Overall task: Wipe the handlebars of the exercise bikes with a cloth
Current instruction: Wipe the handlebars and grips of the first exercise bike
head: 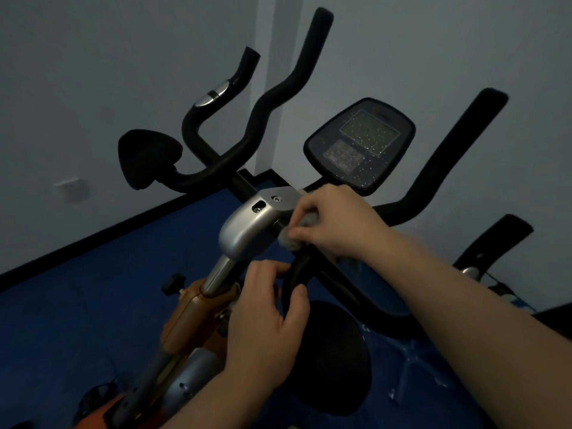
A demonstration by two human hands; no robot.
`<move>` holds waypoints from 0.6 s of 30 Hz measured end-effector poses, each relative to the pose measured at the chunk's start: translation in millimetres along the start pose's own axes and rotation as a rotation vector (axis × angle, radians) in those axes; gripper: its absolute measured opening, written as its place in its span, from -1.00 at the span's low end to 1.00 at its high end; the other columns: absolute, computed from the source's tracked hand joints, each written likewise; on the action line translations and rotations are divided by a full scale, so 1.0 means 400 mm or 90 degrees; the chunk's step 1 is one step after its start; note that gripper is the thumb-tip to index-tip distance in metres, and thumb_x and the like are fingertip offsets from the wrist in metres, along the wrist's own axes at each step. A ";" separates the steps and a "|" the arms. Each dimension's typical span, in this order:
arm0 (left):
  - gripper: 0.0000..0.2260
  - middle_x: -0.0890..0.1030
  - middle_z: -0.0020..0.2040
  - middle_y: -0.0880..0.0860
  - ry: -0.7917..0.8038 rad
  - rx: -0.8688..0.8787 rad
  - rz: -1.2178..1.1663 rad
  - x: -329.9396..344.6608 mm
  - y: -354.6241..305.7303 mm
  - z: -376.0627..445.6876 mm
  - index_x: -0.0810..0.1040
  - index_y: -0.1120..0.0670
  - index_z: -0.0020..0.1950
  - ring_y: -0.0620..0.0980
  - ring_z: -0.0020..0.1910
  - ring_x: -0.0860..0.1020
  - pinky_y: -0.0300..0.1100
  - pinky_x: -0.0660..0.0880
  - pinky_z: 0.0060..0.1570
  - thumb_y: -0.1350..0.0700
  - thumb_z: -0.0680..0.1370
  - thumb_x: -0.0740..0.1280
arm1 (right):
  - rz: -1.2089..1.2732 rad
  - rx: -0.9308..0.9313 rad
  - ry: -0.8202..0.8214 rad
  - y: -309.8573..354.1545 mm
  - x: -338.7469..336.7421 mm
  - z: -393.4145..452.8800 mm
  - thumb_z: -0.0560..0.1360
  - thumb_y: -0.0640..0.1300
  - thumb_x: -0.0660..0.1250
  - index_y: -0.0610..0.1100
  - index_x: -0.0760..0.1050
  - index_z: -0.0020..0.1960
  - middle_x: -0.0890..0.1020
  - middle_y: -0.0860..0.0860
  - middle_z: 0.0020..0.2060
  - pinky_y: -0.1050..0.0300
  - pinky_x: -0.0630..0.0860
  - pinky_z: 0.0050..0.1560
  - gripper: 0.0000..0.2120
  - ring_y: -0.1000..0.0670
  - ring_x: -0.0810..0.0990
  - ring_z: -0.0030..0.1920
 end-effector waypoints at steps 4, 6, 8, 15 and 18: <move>-0.85 0.39 -0.09 -0.19 0.029 -0.012 -0.008 0.012 0.012 0.001 0.35 -0.25 -0.03 -0.17 -0.13 0.48 -0.28 0.39 -0.30 -0.19 0.43 0.15 | -0.028 0.024 -0.167 0.008 -0.008 0.002 0.40 0.06 0.42 0.09 0.62 -0.13 0.65 0.05 -0.13 0.17 0.39 -0.18 -0.92 0.00 0.58 -0.07; -0.84 0.38 -0.07 -0.22 0.047 -0.017 -0.003 0.015 0.019 0.000 0.32 -0.28 -0.03 -0.21 -0.11 0.48 -0.32 0.36 -0.31 -0.23 0.42 0.14 | -0.011 -0.036 -0.141 0.011 -0.001 -0.025 0.39 0.03 0.44 0.07 0.65 -0.12 0.65 0.04 -0.15 0.11 0.44 -0.11 -0.91 -0.01 0.58 -0.05; -0.82 0.38 -0.07 -0.21 0.059 -0.016 -0.005 0.016 0.021 0.002 0.32 -0.27 -0.02 -0.20 -0.11 0.47 -0.30 0.38 -0.30 -0.25 0.42 0.13 | 0.022 -0.104 -0.085 0.027 -0.006 -0.050 0.37 -0.01 0.48 0.03 0.67 -0.13 0.66 0.04 -0.18 0.02 0.49 -0.03 -0.91 -0.02 0.57 -0.06; -0.76 0.44 -0.07 -0.16 0.093 -0.011 0.025 0.013 0.009 -0.013 0.32 -0.27 0.04 -0.19 -0.18 0.50 -0.27 0.42 -0.31 -0.32 0.45 0.09 | 0.029 -0.143 -0.128 0.048 -0.034 -0.117 0.38 -0.07 0.48 0.02 0.67 -0.07 0.66 0.08 -0.16 0.13 0.39 -0.08 -0.87 0.08 0.47 -0.08; -0.63 0.49 0.00 -0.19 0.098 -0.003 0.090 0.001 0.011 -0.030 0.33 -0.27 0.16 -0.25 -0.10 0.50 -0.22 0.48 -0.16 -0.39 0.47 -0.01 | 0.062 -0.111 -0.156 0.028 -0.032 -0.153 0.40 -0.04 0.45 0.08 0.63 -0.06 0.61 0.13 -0.13 0.28 0.33 -0.14 -0.88 0.16 0.41 -0.04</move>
Point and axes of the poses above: each hand's wrist, its own z-axis towards the middle knuckle, its own x-axis out of the palm, y = z × x, the point moved 10 cm from there along z, towards the middle knuckle
